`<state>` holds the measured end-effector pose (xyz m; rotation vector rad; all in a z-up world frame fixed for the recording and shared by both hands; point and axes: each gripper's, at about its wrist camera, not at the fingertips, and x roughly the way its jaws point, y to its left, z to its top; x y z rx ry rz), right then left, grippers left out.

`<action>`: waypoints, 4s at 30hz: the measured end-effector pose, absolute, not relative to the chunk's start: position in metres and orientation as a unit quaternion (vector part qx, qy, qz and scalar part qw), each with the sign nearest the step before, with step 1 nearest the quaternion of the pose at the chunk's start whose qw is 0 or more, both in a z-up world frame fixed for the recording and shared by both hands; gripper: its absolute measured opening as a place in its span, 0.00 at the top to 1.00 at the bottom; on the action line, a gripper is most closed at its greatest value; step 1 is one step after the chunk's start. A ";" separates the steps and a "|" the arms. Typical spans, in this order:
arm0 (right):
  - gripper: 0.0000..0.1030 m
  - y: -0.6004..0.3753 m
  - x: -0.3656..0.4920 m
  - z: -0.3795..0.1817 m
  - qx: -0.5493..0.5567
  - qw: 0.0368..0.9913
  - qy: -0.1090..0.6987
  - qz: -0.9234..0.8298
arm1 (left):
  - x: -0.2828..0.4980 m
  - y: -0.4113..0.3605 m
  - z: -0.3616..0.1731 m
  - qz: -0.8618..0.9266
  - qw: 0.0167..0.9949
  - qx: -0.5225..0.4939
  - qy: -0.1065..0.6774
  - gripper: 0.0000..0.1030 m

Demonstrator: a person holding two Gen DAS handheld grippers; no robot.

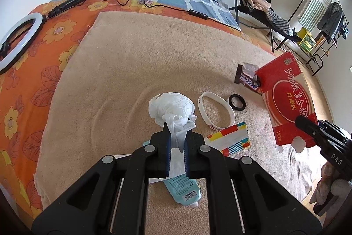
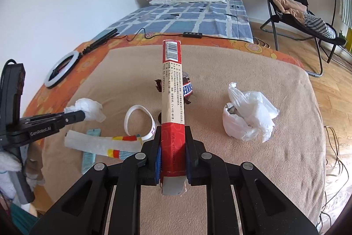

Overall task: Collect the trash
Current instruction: 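Lift tissue and red box and carry both over the blue basket, then open both grippers to drop tissue and red box into the basket, then move the left gripper to the white toothpaste tube while the right approaches the plastic bag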

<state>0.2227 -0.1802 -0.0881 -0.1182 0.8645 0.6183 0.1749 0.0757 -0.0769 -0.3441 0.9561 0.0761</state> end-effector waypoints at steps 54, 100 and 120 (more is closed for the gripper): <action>0.86 -0.217 -0.057 -0.130 -0.111 0.767 0.503 0.382 | -0.074 0.005 -0.097 -0.062 0.853 -0.134 0.501 0.93; 0.61 -0.204 -0.046 -0.188 -0.116 0.750 0.554 0.342 | -0.080 0.001 -0.156 -0.024 0.822 -0.110 0.558 0.51; 0.44 -0.219 -0.028 -0.162 -0.092 0.782 0.530 0.316 | -0.070 -0.011 -0.119 -0.035 0.850 -0.074 0.520 0.51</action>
